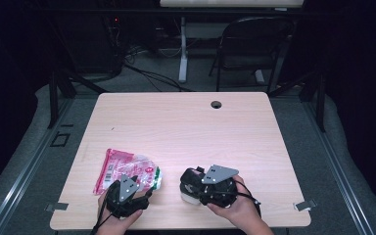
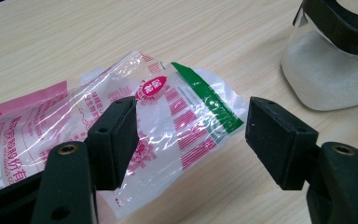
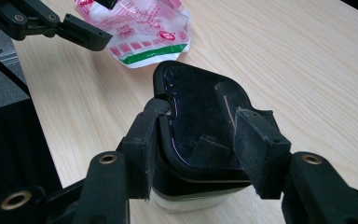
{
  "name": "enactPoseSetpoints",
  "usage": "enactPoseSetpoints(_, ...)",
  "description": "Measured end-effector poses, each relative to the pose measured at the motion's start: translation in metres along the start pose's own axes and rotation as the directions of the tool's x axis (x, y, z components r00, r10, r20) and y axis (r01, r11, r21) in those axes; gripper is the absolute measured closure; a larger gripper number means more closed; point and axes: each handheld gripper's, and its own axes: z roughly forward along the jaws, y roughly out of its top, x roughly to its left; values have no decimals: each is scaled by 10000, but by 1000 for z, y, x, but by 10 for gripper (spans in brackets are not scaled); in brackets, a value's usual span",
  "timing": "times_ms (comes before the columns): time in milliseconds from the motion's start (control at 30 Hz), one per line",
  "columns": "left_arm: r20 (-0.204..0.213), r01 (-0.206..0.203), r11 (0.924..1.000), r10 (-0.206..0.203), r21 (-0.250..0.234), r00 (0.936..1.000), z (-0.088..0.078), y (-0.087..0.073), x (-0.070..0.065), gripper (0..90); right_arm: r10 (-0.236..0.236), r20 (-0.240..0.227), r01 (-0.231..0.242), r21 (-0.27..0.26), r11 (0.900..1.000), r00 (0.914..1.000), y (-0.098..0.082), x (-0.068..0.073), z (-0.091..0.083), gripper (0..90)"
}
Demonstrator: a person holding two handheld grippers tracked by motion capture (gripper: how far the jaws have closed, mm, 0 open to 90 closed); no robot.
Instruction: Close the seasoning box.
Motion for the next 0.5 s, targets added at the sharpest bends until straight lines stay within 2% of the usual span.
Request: enactPoseSetpoints(500,-16,-40,10000,40,18,10000,0,0,1,341,15,-174,-13,109,9999,9998,0,3,3,481)
